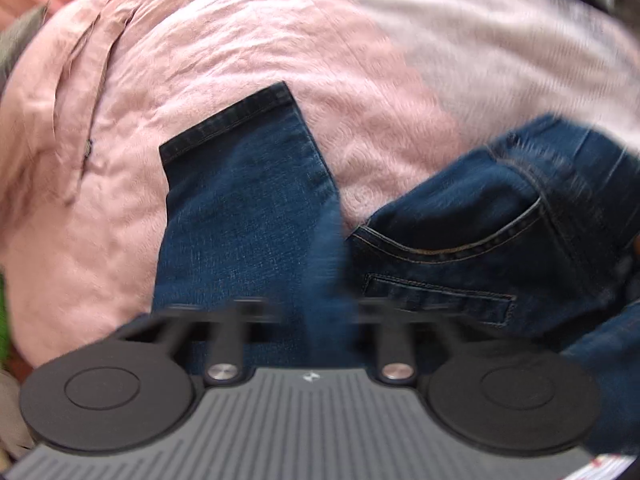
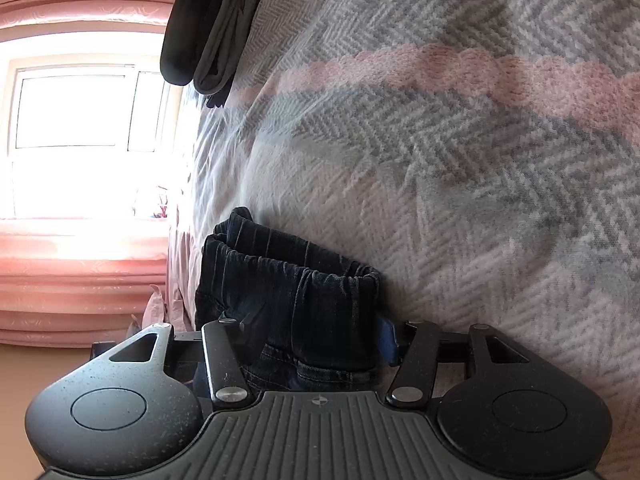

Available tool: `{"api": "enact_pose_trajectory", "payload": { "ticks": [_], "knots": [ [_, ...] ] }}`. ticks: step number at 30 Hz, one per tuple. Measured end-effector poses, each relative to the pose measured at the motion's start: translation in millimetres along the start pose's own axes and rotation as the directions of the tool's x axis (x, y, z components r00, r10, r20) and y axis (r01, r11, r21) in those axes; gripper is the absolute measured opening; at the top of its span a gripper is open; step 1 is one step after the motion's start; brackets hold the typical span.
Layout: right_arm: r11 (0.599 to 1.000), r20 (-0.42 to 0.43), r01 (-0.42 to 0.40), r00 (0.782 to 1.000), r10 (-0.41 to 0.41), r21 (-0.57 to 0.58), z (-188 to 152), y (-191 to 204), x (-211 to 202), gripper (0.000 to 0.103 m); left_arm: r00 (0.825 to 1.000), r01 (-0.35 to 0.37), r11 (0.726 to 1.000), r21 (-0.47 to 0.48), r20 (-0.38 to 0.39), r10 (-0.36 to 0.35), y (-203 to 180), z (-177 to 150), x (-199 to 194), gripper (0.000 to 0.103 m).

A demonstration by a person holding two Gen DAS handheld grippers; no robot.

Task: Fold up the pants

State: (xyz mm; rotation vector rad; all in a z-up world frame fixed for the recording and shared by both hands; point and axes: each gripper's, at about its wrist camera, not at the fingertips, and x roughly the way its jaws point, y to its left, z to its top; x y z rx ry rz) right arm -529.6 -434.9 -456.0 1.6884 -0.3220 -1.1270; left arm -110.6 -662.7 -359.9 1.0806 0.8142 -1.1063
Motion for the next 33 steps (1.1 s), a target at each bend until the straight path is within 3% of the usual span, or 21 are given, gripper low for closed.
{"api": "enact_pose_trajectory", "payload": {
  "ticks": [1, 2, 5, 8, 11, 14, 17, 21, 23, 25, 26, 28, 31, 33],
  "knots": [
    [1.0, -0.003, -0.016, 1.0, 0.016, -0.006, 0, 1, 0, 0.047, 0.998, 0.03, 0.999, -0.046, 0.048, -0.028, 16, -7, -9, 0.007],
    [1.0, -0.002, -0.024, 1.0, 0.024, -0.014, -1, 3, 0, 0.03, 0.993, 0.056, 0.995, -0.081, 0.111, -0.047, 37, -17, -24, 0.007],
    [0.998, 0.015, -0.051, 0.999, 0.052, -0.033, 0, 14, -5, 0.007, 0.974, 0.055, 0.98, -0.193, 0.227, -0.01, 109, -55, -63, 0.006],
    [0.993, 0.047, -0.075, 0.996, 0.08, -0.096, 6, 43, -13, 0.007, 0.964, 0.038, 0.925, -0.379, 0.257, 0.066, 201, -97, -99, 0.006],
    [0.977, 0.072, -0.138, 0.986, 0.152, -0.163, 17, 86, -16, 0.006, 0.947, -0.015, 0.828, -0.56, 0.258, 0.191, 287, -145, -138, 0.005],
    [0.954, 0.047, -0.176, 0.98, 0.192, -0.241, 24, 126, -14, 0.009, 0.931, -0.064, 0.705, -0.707, 0.212, 0.297, 349, -200, -166, 0.005],
    [0.954, -0.018, -0.167, 0.986, 0.167, -0.251, 20, 132, -4, 0.019, 0.953, -0.069, 0.611, -0.789, 0.13, 0.275, 379, -256, -165, 0.006],
    [0.986, -0.07, -0.068, 0.996, 0.057, -0.154, 9, 108, 22, 0.03, 0.976, -0.073, 0.534, -0.843, 0.049, 0.211, 374, -312, -138, 0.007],
    [0.99, -0.065, -0.056, 0.997, 0.048, -0.128, 2, 98, 28, 0.031, 0.985, -0.068, 0.493, -0.867, 0.021, 0.172, 368, -334, -127, 0.007],
    [0.995, -0.054, -0.057, 0.997, 0.052, -0.084, -3, 92, 32, 0.023, 0.991, -0.065, 0.483, -0.873, 0.0, 0.134, 363, -345, -117, 0.007],
    [0.995, -0.053, -0.065, 0.997, 0.061, -0.074, -3, 93, 32, 0.009, 0.991, -0.068, 0.49, -0.869, -0.002, 0.133, 357, -346, -112, 0.007],
    [0.995, -0.048, -0.059, 0.997, 0.055, -0.078, 3, 102, 28, 0.009, 0.99, -0.066, 0.513, -0.856, 0.008, 0.142, 355, -338, -113, 0.005],
    [0.995, -0.038, -0.05, 0.998, 0.047, -0.087, 22, 132, 28, 0.007, 0.987, -0.016, 0.507, -0.862, 0.067, 0.145, 366, -312, -117, 0.005],
    [0.993, -0.036, -0.055, 0.998, 0.051, -0.108, 39, 163, 35, 0.007, 0.979, 0.022, 0.527, -0.85, 0.125, 0.161, 375, -286, -126, 0.005]
  ]
}}
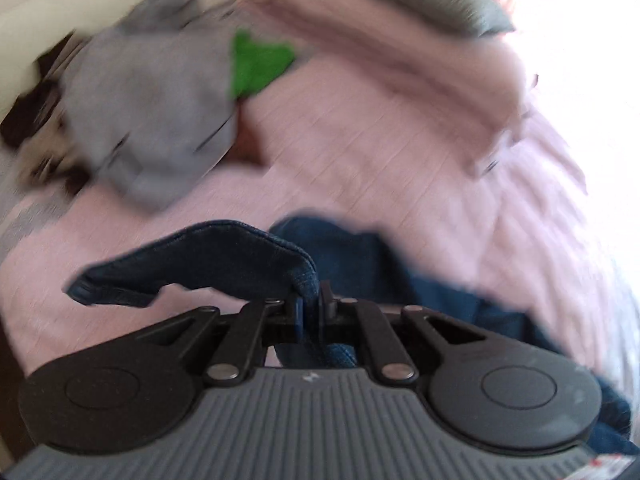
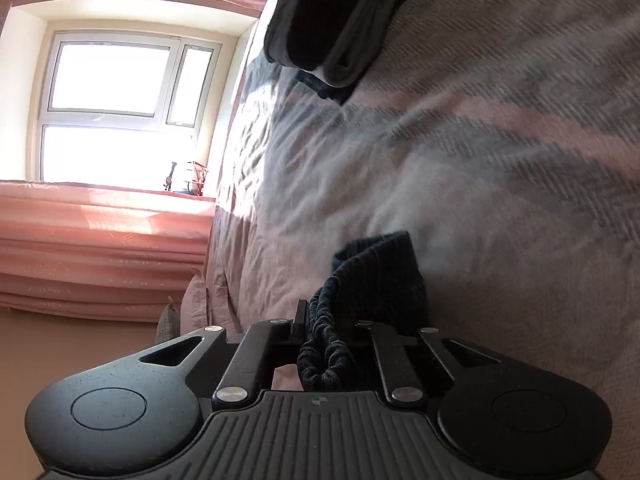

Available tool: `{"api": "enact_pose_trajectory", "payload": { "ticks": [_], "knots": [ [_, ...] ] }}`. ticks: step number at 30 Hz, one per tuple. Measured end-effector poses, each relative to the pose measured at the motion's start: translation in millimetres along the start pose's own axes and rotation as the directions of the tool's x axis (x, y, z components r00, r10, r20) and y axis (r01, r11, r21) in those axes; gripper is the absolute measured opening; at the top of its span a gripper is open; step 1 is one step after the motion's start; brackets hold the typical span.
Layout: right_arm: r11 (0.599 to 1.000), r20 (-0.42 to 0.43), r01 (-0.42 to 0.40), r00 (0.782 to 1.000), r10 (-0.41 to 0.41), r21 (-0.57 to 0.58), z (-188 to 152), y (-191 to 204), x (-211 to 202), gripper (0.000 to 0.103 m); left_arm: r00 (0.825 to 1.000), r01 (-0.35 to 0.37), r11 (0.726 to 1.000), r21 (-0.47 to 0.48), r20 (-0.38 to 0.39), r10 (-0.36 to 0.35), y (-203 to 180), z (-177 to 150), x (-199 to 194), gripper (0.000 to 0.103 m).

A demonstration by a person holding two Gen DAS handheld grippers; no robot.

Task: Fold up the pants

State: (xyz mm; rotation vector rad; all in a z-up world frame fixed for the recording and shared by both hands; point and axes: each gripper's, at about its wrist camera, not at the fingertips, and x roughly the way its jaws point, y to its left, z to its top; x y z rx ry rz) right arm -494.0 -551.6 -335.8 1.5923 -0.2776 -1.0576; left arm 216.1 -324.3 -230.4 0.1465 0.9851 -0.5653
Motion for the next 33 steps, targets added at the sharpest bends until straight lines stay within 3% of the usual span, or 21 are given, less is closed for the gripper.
{"api": "enact_pose_trajectory", "payload": {
  "ticks": [4, 7, 9, 12, 14, 16, 17, 19, 20, 21, 22, 23, 24, 25, 27, 33],
  "knots": [
    [0.995, 0.045, -0.078, 0.996, 0.08, -0.056, 42, 70, 16, 0.006, 0.99, 0.109, 0.993, 0.039, 0.088, -0.112, -50, 50, -20, 0.005],
    [0.98, 0.12, -0.145, 0.98, 0.162, -0.137, 71, 127, 13, 0.006, 0.966, 0.167, 0.982, 0.093, 0.184, -0.182, -90, 86, -47, 0.005],
    [0.965, 0.163, -0.207, 0.959, 0.233, -0.163, 83, 157, -3, 0.006, 0.94, 0.22, 0.969, 0.11, 0.241, -0.241, -107, 101, -70, 0.006],
    [0.926, 0.211, -0.3, 0.914, 0.348, -0.228, 96, 174, -41, 0.006, 0.911, 0.257, 0.951, 0.169, 0.286, -0.297, -115, 94, -100, 0.007],
    [0.919, 0.215, -0.301, 0.909, 0.357, -0.254, 99, 166, -70, 0.007, 0.907, 0.271, 0.946, 0.176, 0.281, -0.313, -101, 67, -113, 0.007],
    [0.937, 0.201, -0.22, 0.939, 0.279, -0.27, 100, 139, -95, 0.007, 0.917, 0.283, 0.948, 0.147, 0.248, -0.312, -74, 25, -116, 0.01],
    [0.948, 0.191, -0.168, 0.956, 0.223, -0.27, 98, 119, -105, 0.008, 0.935, 0.262, 0.955, 0.136, 0.209, -0.286, -60, 0, -114, 0.012],
    [0.972, 0.152, -0.034, 0.986, 0.071, -0.234, 92, 64, -116, 0.009, 0.97, 0.198, 0.974, 0.115, 0.12, -0.211, -30, -50, -101, 0.025],
    [0.981, 0.129, 0.056, 0.991, -0.032, -0.187, 88, 35, -122, 0.01, 0.989, 0.132, 0.986, 0.102, 0.05, -0.138, -12, -75, -88, 0.037],
    [0.978, 0.099, 0.165, 0.983, -0.154, -0.123, 83, -1, -127, 0.019, 0.998, 0.06, 0.995, 0.083, -0.038, -0.057, 8, -99, -72, 0.041],
    [0.957, 0.069, 0.286, 0.957, -0.282, -0.055, 78, -34, -128, 0.026, 0.992, -0.01, 0.997, 0.077, -0.127, 0.02, 28, -120, -55, 0.039],
    [0.911, 0.055, 0.411, 0.909, -0.412, 0.025, 72, -65, -134, 0.037, 0.978, -0.074, 0.995, 0.071, -0.189, 0.086, 46, -136, -42, 0.038],
    [0.86, 0.053, 0.501, 0.86, -0.507, 0.099, 65, -95, -143, 0.039, 0.966, -0.122, 0.991, 0.06, -0.223, 0.132, 62, -147, -32, 0.037],
    [0.835, 0.048, 0.531, 0.839, -0.542, 0.143, 59, -118, -150, 0.039, 0.959, -0.151, 0.988, 0.046, -0.237, 0.157, 75, -154, -26, 0.037],
    [0.823, 0.064, 0.526, 0.833, -0.549, 0.212, 45, -145, -163, 0.039, 0.959, -0.172, 0.985, -0.001, -0.23, 0.167, 95, -157, -22, 0.038],
    [0.903, 0.088, 0.41, 0.902, -0.422, 0.129, 13, -153, -145, 0.039, 0.987, -0.05, 0.989, -0.136, -0.158, 0.028, 104, -128, 2, 0.046]
  ]
}}
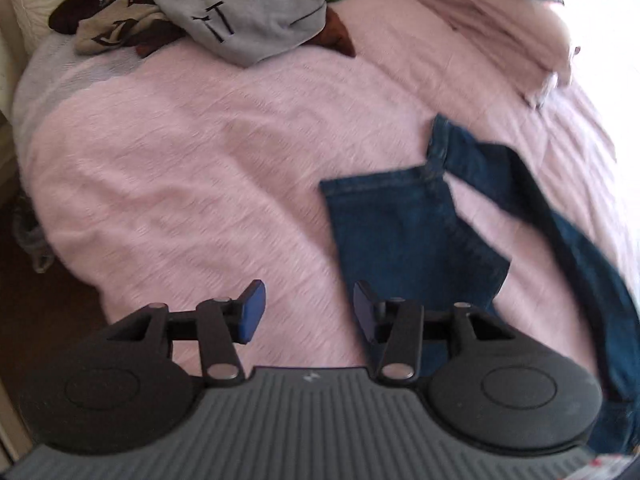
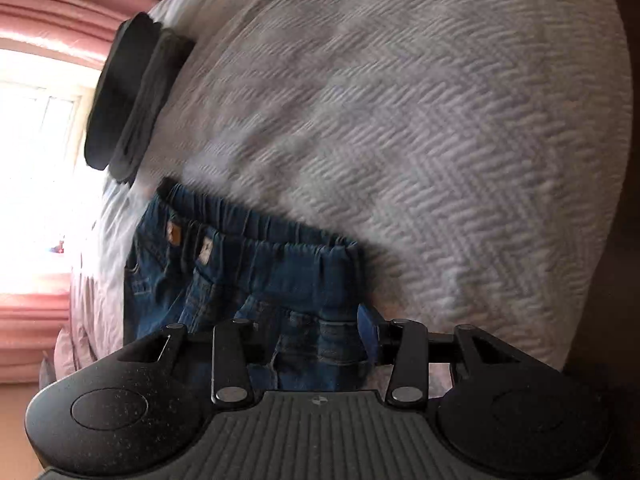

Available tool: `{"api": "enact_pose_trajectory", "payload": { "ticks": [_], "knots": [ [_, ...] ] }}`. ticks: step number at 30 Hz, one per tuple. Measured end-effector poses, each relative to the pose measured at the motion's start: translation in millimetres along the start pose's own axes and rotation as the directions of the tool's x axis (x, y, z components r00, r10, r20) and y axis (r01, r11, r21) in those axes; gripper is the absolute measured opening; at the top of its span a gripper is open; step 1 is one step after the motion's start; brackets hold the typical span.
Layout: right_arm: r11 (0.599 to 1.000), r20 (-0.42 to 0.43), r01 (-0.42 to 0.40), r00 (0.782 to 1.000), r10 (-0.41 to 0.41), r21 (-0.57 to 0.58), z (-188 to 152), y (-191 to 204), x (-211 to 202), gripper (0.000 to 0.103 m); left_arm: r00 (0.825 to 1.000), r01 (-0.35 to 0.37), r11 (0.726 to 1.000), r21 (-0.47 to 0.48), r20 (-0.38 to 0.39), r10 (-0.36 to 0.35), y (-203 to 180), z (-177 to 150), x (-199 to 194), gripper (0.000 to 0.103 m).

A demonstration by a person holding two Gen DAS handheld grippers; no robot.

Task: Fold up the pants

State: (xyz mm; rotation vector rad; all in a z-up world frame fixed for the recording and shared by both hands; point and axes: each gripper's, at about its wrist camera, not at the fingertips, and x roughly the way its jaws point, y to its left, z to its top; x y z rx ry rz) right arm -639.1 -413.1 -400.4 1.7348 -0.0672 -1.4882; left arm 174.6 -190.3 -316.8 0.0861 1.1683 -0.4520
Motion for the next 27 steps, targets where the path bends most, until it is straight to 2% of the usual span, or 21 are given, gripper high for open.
{"api": "enact_pose_trajectory", "payload": {
  "ticks": [5, 6, 7, 9, 11, 13, 15, 18, 20, 22, 24, 25, 26, 27],
  "knots": [
    [1.0, 0.037, 0.016, 0.999, -0.016, -0.017, -29, 1, 11, 0.04, 0.996, 0.082, 0.995, -0.064, 0.027, -0.081, -5, 32, 41, 0.054],
    [1.0, 0.048, 0.015, 0.999, -0.015, -0.01, -32, 0, 13, 0.04, 0.996, 0.087, 0.994, -0.065, 0.02, -0.086, -6, 37, 51, 0.061],
    [1.0, 0.054, 0.015, 0.998, -0.015, -0.002, -34, -3, 14, 0.041, 0.996, 0.089, 0.994, -0.067, 0.005, -0.089, -7, 41, 61, 0.063],
    [1.0, 0.051, 0.029, 0.998, -0.029, 0.01, -38, -7, 15, 0.041, 0.994, 0.098, 0.991, -0.095, -0.028, -0.101, -6, 43, 82, 0.061],
    [0.999, 0.054, 0.049, 0.997, -0.049, 0.009, -43, -12, 10, 0.041, 0.991, 0.125, 0.986, -0.106, -0.035, -0.129, -9, 39, 93, 0.048],
    [0.999, 0.069, 0.051, 0.996, -0.051, 0.006, -48, -13, 7, 0.041, 0.993, 0.118, 0.993, -0.023, -0.007, -0.118, -18, 36, 90, 0.001],
    [0.998, 0.08, 0.065, 0.995, -0.065, 0.004, -52, -11, 5, 0.041, 0.991, 0.121, 0.992, 0.03, 0.06, -0.123, -18, 34, 74, 0.0],
    [0.995, 0.079, 0.095, 0.993, -0.093, -0.018, -53, -4, 4, 0.041, 0.97, 0.135, 0.99, 0.041, 0.197, -0.14, 5, 29, 24, 0.001],
    [0.992, 0.08, 0.113, 0.991, -0.109, -0.048, -54, 1, 3, 0.041, 0.962, 0.105, 0.991, 0.085, 0.244, -0.123, 27, 22, -2, 0.003],
    [0.988, 0.076, 0.133, 0.989, -0.127, -0.078, -55, 5, 4, 0.041, 0.976, 0.038, 0.995, 0.094, 0.211, -0.057, 49, 8, -2, 0.004],
    [0.983, 0.069, 0.152, 0.987, -0.145, -0.099, -55, 6, 7, 0.041, 0.995, -0.043, 0.997, 0.06, 0.088, 0.037, 69, -8, 24, 0.008],
    [0.981, 0.067, 0.162, 0.986, -0.156, -0.106, -55, 7, 9, 0.041, 0.996, -0.082, 0.995, 0.053, 0.047, 0.079, 77, -15, 36, 0.015],
    [0.98, 0.066, 0.169, 0.984, -0.163, -0.106, -55, 8, 10, 0.041, 0.993, -0.11, 0.993, 0.039, 0.042, 0.108, 80, -21, 40, 0.017],
    [0.979, 0.065, 0.177, 0.983, -0.171, -0.103, -55, 9, 10, 0.041, 0.99, -0.138, 0.99, 0.029, 0.045, 0.136, 81, -22, 40, 0.023]
  ]
}}
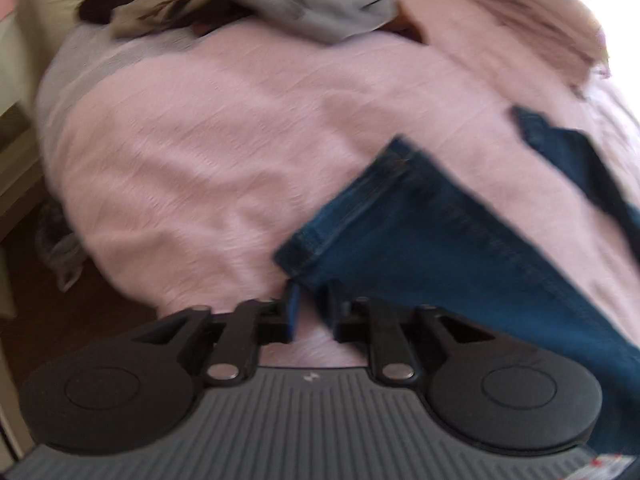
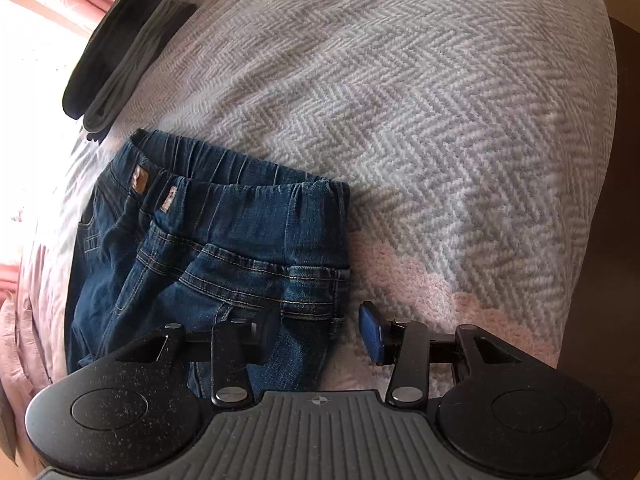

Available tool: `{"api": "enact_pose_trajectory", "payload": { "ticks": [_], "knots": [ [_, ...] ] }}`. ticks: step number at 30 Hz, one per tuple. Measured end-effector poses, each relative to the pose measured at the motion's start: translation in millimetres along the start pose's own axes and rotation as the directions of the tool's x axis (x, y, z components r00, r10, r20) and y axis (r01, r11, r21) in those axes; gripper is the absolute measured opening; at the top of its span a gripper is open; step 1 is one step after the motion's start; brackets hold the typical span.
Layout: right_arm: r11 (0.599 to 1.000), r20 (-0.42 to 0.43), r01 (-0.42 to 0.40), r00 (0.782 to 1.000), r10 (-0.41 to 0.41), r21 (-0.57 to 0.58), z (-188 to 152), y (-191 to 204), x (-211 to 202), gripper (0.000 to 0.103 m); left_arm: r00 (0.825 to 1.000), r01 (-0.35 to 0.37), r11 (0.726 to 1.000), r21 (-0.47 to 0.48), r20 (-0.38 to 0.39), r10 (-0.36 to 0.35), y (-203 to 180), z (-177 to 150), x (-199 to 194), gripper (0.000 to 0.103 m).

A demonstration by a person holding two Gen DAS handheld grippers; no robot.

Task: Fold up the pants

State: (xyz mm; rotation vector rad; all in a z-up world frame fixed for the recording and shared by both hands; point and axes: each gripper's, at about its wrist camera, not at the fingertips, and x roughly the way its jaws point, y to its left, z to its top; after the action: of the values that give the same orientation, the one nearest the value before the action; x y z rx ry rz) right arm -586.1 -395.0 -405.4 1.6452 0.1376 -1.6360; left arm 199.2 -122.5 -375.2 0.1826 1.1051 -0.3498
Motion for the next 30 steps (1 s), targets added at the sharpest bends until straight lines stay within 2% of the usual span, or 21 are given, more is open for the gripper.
{"api": "enact_pose_trajectory", "payload": {
  "ticks": [1, 3, 6, 8, 9, 10, 12, 15, 17, 20, 23, 25, 26, 28, 29, 30],
  "knots": [
    [1.0, -0.005, 0.01, 1.0, -0.01, -0.003, 1, 3, -1, 0.041, 1.0, -0.015, 1.0, -0.005, 0.004, 0.015, 0, 2, -3, 0.029],
    [0.999, -0.012, 0.027, 1.0, -0.027, -0.033, 5, 8, -2, 0.041, 0.999, -0.042, 0.999, 0.013, 0.018, 0.042, 6, 10, -14, 0.03],
    [0.995, 0.009, 0.067, 0.998, -0.066, -0.07, 13, 14, -3, 0.041, 0.985, -0.17, 0.985, 0.021, 0.028, 0.169, 19, 35, -23, 0.029],
    [0.996, 0.019, 0.077, 0.997, -0.076, -0.04, 16, 13, -3, 0.041, 0.976, -0.215, 0.977, 0.01, 0.044, 0.214, 18, 57, -28, 0.028],
    [0.997, 0.027, 0.079, 0.997, -0.078, -0.017, 17, 13, -3, 0.041, 0.981, -0.19, 0.981, 0.032, 0.056, 0.188, 10, 69, -31, 0.028],
    [0.997, 0.033, 0.077, 0.996, -0.077, 0.001, 17, 14, -2, 0.041, 0.989, -0.135, 0.988, 0.071, 0.064, 0.131, -3, 80, -31, 0.028],
    [0.997, 0.028, 0.077, 0.997, -0.078, 0.023, 19, 16, 1, 0.041, 0.998, 0.006, 0.987, 0.163, 0.066, -0.017, -47, 103, -27, 0.032],
    [0.994, 0.031, 0.107, 0.994, -0.107, 0.012, 19, 27, 7, 0.041, 0.976, 0.198, 0.946, 0.256, 0.036, -0.214, -127, 132, -9, 0.048],
    [0.99, 0.033, 0.144, 0.989, -0.144, -0.008, 20, 33, 10, 0.042, 0.957, 0.281, 0.92, 0.272, -0.001, -0.291, -177, 151, 11, 0.048],
    [0.987, 0.042, 0.161, 0.986, -0.161, -0.004, 19, 34, 11, 0.043, 0.938, 0.345, 0.894, 0.287, -0.069, -0.34, -230, 179, 50, 0.05],
    [0.988, 0.055, 0.155, 0.986, -0.156, 0.022, 15, 31, 9, 0.043, 0.938, 0.344, 0.904, 0.255, -0.141, -0.317, -256, 194, 88, 0.051],
    [0.986, 0.059, 0.164, 0.984, -0.167, 0.041, 11, 30, 10, 0.043, 0.922, 0.363, 0.906, 0.217, -0.226, -0.315, -262, 197, 118, 0.051],
    [0.984, 0.062, 0.173, 0.983, -0.175, 0.045, 10, 29, 10, 0.043, 0.91, 0.372, 0.909, 0.189, -0.266, -0.317, -261, 197, 131, 0.05],
    [0.982, 0.075, 0.182, 0.98, -0.186, 0.056, 7, 30, 9, 0.043, 0.884, 0.399, 0.909, 0.123, -0.314, -0.346, -257, 192, 144, 0.031],
    [0.979, 0.08, 0.193, 0.977, -0.197, 0.059, 6, 31, 7, 0.043, 0.877, 0.423, 0.897, 0.124, -0.306, -0.371, -256, 191, 143, 0.019],
    [0.976, 0.089, 0.21, 0.973, -0.215, 0.059, 6, 34, 5, 0.043, 0.859, 0.468, 0.874, 0.133, -0.303, -0.414, -257, 191, 138, 0.007]
  ]
}}
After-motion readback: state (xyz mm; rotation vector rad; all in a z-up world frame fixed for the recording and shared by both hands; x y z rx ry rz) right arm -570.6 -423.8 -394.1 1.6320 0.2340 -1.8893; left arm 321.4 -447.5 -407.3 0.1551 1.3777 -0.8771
